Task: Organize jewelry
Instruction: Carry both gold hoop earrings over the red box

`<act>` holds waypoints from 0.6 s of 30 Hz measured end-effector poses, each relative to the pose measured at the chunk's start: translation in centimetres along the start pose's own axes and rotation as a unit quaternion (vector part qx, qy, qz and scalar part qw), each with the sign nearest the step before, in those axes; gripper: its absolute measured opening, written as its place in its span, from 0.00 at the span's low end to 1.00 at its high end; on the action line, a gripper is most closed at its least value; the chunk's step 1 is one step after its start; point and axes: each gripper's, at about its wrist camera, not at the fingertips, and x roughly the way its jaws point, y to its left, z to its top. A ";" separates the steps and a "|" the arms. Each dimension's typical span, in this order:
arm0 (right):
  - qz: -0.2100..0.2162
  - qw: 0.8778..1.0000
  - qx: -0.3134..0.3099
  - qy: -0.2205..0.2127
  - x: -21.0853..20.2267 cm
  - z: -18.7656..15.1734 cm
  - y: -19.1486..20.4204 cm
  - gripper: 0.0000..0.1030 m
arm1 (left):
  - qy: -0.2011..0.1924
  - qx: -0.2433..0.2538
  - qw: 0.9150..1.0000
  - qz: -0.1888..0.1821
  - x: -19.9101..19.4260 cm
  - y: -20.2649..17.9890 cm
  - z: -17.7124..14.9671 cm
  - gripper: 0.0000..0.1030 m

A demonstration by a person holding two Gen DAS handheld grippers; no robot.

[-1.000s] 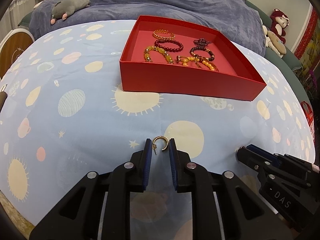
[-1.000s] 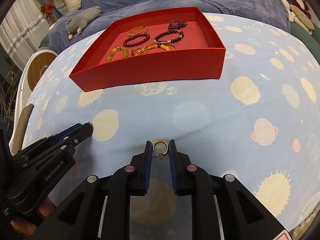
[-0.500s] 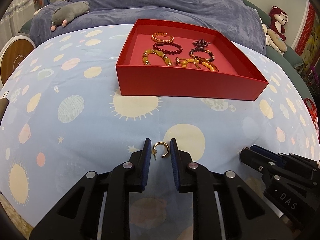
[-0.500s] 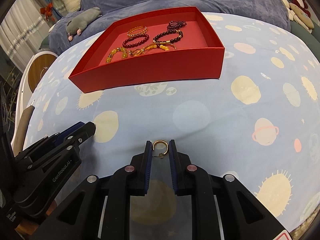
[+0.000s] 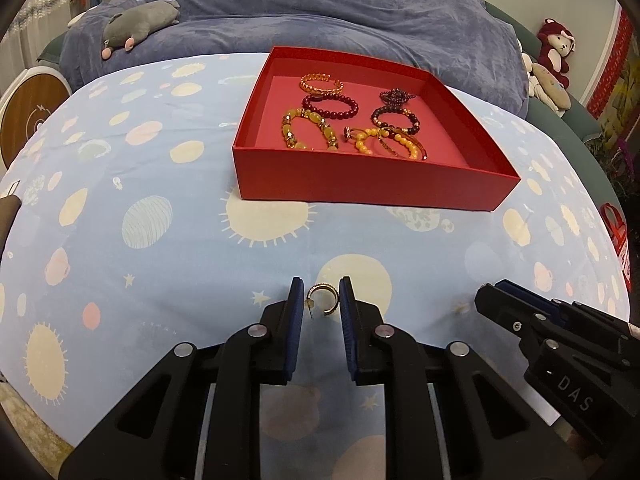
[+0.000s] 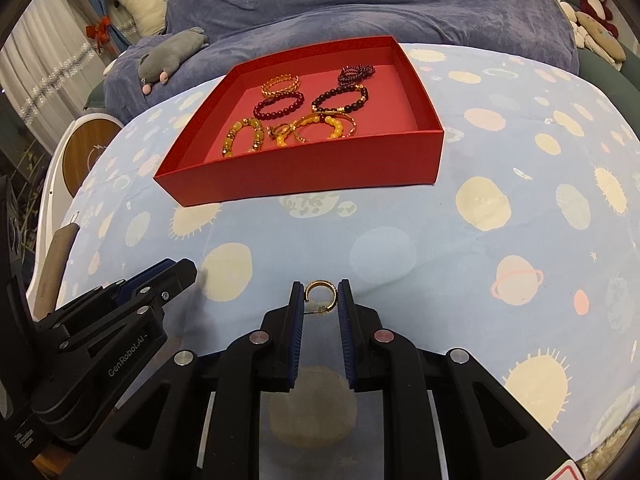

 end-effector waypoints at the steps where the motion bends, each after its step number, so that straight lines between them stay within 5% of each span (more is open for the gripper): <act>1: 0.001 1.000 -0.001 -0.003 -0.3 0.2 0.1 0.16 | -0.001 0.001 1.000 -0.001 -0.3 -0.2 0.2 0.17; 18: 0.007 0.997 -0.029 -0.069 -3.5 6.0 1.0 0.16 | -0.034 0.014 0.999 -0.016 -2.9 -3.0 6.9 0.17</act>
